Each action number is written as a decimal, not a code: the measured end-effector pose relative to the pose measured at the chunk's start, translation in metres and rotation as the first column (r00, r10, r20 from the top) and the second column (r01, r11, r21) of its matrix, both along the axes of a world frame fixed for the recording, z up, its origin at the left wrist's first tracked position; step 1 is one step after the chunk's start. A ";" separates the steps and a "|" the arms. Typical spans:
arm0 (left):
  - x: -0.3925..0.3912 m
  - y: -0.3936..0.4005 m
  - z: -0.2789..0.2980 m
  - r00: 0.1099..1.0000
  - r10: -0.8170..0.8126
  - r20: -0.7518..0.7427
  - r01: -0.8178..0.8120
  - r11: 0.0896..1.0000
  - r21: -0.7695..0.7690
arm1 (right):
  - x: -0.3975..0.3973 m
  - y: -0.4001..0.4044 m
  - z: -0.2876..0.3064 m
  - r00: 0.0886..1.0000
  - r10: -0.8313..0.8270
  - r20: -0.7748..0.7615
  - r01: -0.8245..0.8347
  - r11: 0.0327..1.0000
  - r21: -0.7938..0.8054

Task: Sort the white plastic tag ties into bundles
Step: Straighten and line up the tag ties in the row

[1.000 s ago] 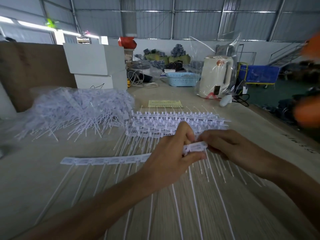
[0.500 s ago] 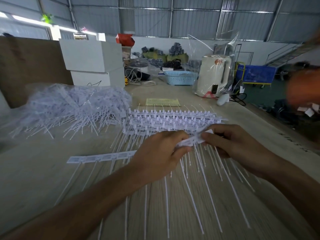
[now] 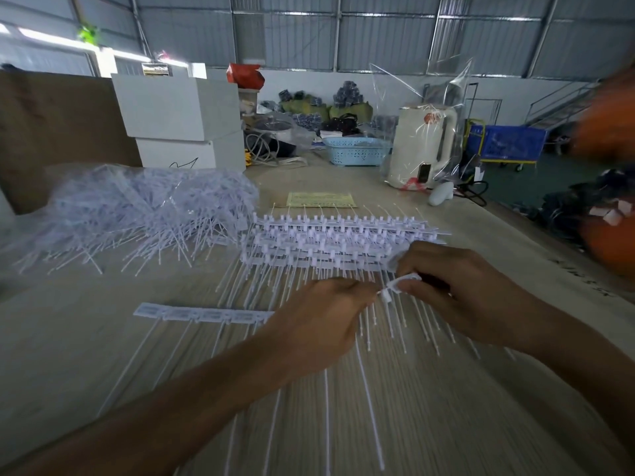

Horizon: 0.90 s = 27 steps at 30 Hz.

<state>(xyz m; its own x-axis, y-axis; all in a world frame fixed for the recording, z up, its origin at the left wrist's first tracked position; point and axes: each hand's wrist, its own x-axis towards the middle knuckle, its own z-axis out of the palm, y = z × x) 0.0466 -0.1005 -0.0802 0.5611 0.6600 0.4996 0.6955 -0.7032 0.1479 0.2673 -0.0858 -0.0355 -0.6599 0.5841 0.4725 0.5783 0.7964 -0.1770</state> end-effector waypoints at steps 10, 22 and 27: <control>0.000 -0.001 0.003 0.978 0.021 0.207 -0.030 0.999 0.043 | 0.005 0.006 -0.001 0.920 -0.094 -0.380 -0.026 0.954 -0.298; -0.002 -0.003 0.002 0.972 0.012 0.236 -0.031 0.997 0.073 | 0.008 0.000 0.002 0.907 -0.105 -0.407 -0.148 0.827 -0.543; -0.002 -0.003 0.001 0.971 0.015 0.239 -0.037 0.995 0.091 | 0.005 0.002 -0.002 0.949 -0.079 -0.304 -0.071 0.889 -0.453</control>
<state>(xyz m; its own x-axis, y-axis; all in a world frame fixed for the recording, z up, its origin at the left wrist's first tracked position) 0.0449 -0.1031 -0.0791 0.4022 0.6162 0.6771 0.6667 -0.7040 0.2447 0.2721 -0.0837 -0.0378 -0.5234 0.7849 0.3317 0.4385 0.5819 -0.6849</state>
